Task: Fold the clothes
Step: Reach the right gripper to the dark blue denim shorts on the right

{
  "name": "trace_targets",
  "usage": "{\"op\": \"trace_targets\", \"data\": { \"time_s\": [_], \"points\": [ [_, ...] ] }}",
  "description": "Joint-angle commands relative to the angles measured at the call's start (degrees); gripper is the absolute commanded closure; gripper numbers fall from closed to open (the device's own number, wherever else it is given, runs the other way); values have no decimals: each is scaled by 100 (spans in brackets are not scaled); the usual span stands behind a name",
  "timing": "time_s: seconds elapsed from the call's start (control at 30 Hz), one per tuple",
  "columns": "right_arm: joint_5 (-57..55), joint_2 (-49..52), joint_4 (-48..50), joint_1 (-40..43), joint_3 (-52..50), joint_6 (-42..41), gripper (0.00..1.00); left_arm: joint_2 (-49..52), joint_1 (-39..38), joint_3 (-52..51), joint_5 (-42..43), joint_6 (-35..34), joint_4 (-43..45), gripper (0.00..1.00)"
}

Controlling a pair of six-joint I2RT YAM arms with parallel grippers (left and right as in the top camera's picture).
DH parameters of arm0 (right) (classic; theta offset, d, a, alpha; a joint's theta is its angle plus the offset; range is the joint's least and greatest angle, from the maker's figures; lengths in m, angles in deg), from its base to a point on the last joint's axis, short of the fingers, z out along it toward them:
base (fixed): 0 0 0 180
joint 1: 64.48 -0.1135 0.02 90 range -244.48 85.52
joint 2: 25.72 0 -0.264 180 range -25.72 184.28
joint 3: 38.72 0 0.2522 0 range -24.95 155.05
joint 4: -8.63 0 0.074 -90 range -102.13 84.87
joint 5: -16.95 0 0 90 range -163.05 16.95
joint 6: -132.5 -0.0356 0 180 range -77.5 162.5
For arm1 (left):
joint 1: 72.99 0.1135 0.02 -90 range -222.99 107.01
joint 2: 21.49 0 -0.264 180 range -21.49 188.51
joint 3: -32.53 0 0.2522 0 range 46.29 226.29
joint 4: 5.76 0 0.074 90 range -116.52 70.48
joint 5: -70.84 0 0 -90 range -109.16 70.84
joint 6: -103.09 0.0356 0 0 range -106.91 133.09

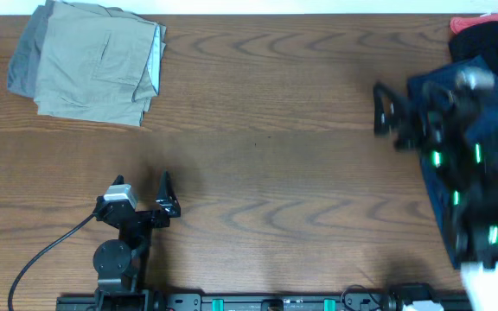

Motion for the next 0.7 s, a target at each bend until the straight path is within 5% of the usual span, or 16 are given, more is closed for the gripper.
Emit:
{"op": "trace_targets", "data": {
  "time_s": [0.0, 0.2, 0.47, 0.67],
  "points": [
    [-1355, 1248, -767, 28, 1246, 1097, 1, -33, -28, -87, 39, 76, -208, 2],
    [-3316, 3259, -2341, 28, 3115, 1276, 1, -33, -28, -87, 39, 76, -208, 2],
    [-3355, 4671, -2050, 133, 3252, 2686, 1, -33, -28, -87, 39, 76, -208, 2],
    [-3604, 5619, -1967, 494, 3324, 2780, 2, -33, -28, -87, 42, 76, -208, 2]
  ]
}}
